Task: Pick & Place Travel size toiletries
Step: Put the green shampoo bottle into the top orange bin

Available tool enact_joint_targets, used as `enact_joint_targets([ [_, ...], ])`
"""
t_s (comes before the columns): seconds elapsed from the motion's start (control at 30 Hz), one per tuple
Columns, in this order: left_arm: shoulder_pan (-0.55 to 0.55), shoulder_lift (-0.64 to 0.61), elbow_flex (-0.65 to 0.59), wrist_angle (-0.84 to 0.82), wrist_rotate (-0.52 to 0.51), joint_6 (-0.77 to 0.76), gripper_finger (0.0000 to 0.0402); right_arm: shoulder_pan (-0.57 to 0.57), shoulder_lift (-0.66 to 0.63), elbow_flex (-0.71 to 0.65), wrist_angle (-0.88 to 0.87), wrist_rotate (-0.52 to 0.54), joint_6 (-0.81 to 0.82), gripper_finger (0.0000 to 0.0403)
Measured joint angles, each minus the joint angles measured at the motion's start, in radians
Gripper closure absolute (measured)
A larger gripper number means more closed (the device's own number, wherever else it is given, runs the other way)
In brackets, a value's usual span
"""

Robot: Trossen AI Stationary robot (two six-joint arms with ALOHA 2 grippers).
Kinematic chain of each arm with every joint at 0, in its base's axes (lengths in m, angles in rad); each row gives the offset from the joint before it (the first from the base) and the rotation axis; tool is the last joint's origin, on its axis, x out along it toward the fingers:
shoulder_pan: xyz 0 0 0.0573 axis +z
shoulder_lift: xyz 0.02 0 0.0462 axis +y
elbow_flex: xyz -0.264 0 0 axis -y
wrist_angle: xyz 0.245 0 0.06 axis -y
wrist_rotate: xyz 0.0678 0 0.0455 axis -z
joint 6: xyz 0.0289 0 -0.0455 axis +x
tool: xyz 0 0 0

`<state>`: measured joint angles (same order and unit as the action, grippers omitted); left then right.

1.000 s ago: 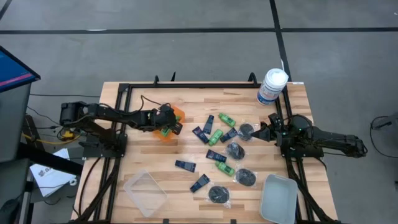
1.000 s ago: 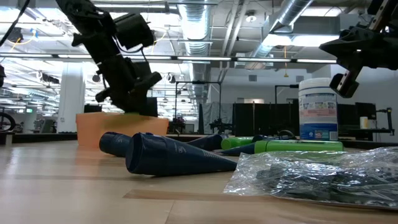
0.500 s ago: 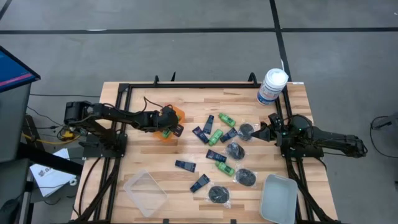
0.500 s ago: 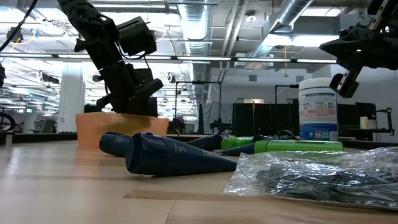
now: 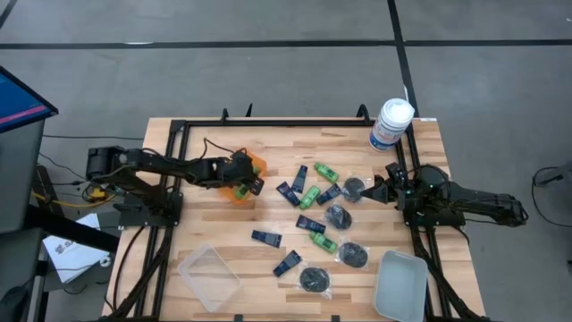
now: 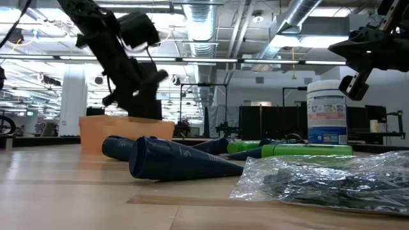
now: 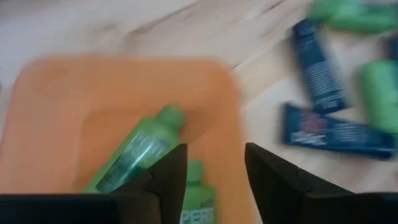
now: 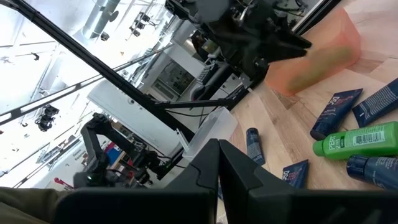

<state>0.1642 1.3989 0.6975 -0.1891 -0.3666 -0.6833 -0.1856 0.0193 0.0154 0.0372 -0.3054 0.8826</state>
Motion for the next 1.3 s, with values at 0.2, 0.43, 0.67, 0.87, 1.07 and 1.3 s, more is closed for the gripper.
enact_joint_targets([
  [0.2, 0.0, -0.145, 0.047, 0.067, 0.054, 0.099, 0.0197, 0.0, 0.0, 0.0, 0.001, 0.0, 0.0, 0.0403],
  [0.43, 0.0, -0.177, 0.199, 0.145, 0.087, 0.249, 0.0151, -0.002, 0.0, 0.0, 0.005, 0.0, 0.0, 0.0403],
  [0.67, -0.021, -0.003, 0.451, 0.101, 0.087, 0.393, 0.0152, -0.001, 0.0, 0.0, 0.005, 0.003, 0.001, 0.0403],
  [0.87, -0.065, 0.203, 0.61, -0.02, 0.088, 0.443, 0.0155, 0.0, 0.0, 0.0, 0.005, 0.004, 0.009, 0.0403],
  [1.07, -0.119, 0.368, 0.644, -0.059, 0.089, 0.432, 0.0155, 0.0, 0.0, 0.0, 0.005, 0.003, 0.009, 0.0403],
  [1.3, -0.177, 0.517, 0.644, -0.049, 0.093, 0.336, 0.0158, 0.0, 0.0, 0.0, 0.003, 0.003, 0.027, 0.0403],
])
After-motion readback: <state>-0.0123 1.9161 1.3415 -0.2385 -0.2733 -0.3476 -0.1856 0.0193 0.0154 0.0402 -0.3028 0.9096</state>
